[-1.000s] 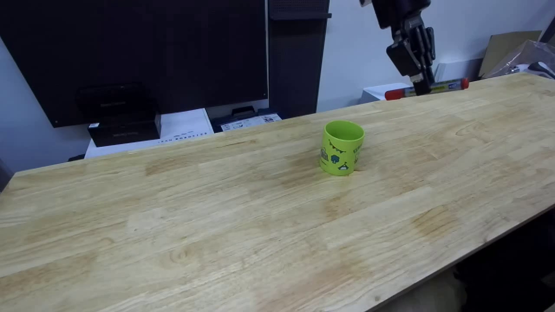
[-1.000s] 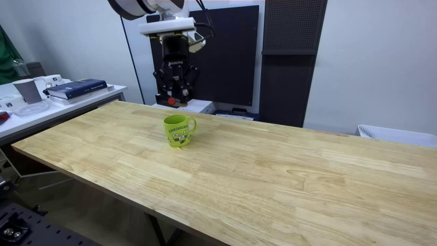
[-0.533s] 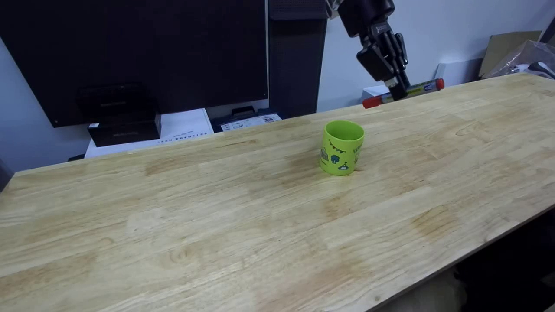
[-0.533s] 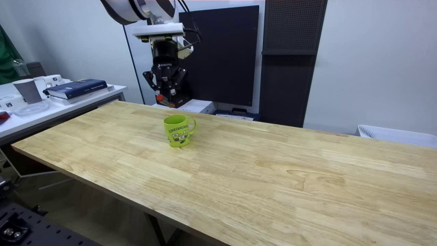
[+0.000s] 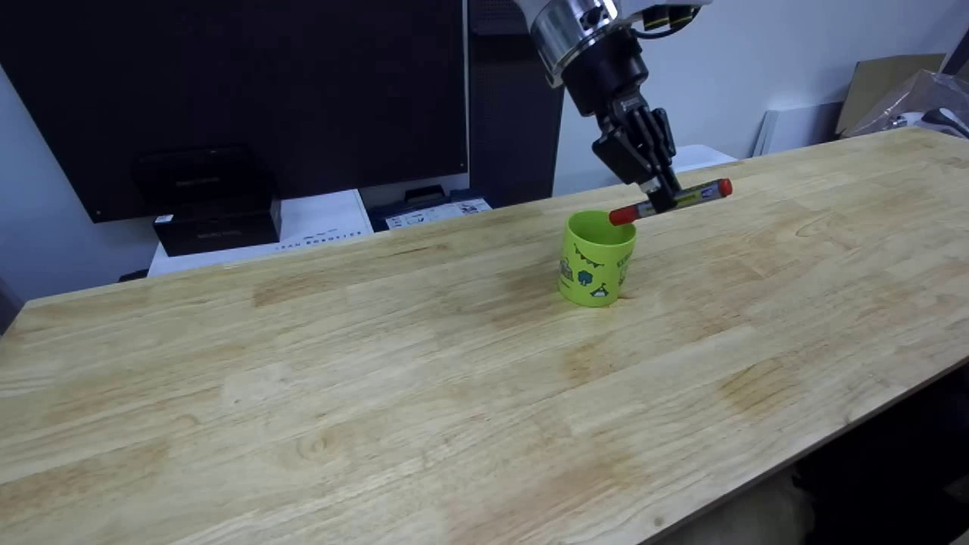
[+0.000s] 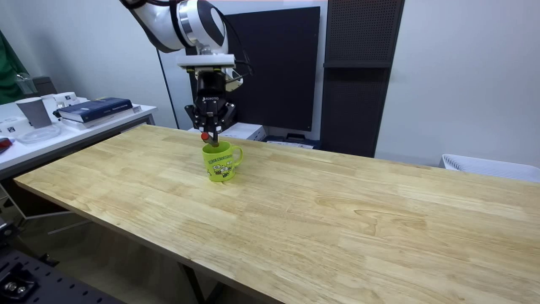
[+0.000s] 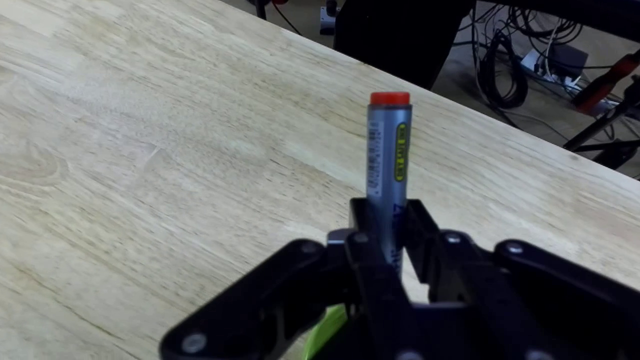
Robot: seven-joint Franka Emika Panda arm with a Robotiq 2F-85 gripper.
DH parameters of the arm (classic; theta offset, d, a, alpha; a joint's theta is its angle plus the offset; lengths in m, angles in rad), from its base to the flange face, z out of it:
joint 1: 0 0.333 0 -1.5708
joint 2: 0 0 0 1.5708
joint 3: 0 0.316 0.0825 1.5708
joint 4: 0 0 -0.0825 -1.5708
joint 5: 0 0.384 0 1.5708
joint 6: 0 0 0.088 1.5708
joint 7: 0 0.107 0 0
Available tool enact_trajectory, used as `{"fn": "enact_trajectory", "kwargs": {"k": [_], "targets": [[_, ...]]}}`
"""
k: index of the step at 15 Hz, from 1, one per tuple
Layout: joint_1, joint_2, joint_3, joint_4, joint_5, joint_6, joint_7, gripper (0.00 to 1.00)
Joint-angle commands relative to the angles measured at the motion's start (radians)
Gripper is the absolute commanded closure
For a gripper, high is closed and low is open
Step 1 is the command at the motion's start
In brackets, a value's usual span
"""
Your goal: Pick the marker on the table and put it in the mug
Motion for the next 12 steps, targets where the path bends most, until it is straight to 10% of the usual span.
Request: {"fn": "enact_trajectory", "kwargs": {"k": [1, 7, 8, 12], "targets": [[-0.001, 0.076, 0.008, 0.112, 0.005, -0.049, -0.022, 0.95], [0.01, 0.157, 0.016, 0.213, 0.006, -0.081, -0.037, 0.95], [0.013, 0.167, 0.016, 0.226, 0.006, -0.091, -0.036, 0.54], [0.017, 0.193, 0.019, 0.27, 0.006, -0.116, -0.044, 0.33]]}}
